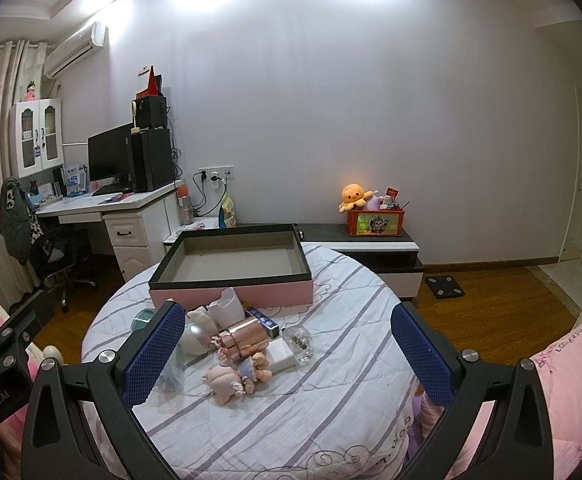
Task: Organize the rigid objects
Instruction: 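Grasp the clear toothbrush case with the left tool while the right tool grasps the glass perfume bottle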
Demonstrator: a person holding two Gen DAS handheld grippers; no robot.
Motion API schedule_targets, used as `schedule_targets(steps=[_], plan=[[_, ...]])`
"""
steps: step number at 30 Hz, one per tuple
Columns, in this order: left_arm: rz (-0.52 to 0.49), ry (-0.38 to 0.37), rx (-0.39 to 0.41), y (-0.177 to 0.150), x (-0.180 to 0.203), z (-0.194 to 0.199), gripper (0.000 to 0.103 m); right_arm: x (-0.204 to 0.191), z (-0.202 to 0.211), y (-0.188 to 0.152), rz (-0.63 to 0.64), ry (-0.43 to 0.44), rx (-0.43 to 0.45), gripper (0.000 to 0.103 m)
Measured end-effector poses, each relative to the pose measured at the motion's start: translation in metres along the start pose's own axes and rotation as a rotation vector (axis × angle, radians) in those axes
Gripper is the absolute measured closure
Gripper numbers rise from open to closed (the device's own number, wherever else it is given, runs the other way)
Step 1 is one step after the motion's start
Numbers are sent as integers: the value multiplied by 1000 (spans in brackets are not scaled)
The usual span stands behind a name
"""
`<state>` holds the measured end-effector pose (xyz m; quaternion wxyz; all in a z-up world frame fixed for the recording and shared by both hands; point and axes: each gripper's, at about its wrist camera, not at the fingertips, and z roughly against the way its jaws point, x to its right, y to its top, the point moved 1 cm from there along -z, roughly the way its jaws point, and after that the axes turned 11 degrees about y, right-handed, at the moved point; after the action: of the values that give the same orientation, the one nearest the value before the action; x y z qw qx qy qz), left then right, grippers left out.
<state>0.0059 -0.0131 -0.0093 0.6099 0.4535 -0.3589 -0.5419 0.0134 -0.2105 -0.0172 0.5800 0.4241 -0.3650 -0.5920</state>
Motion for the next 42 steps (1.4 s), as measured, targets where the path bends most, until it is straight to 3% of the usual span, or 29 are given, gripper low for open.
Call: schedule_targets(steps=[10,22,34,38,42], plan=[[-13,-17,-71,-20,4,-30,0,28,-22,-8,-19,-13,-34,0],[-41,-25,-249,-68,28,-101,0,45,-91,-54,-13,9,-221,0],[-31,-18,-352,-89,53,-154,0,77,-150,-62,-60,77,-295,0],[-6,-34,-401,-93,53,-171,11,82,-172,-64,-59,118,-339,7],[4,-42,-424,-93,53,-181,26,86,-186,-67,-81,159,-364,23]])
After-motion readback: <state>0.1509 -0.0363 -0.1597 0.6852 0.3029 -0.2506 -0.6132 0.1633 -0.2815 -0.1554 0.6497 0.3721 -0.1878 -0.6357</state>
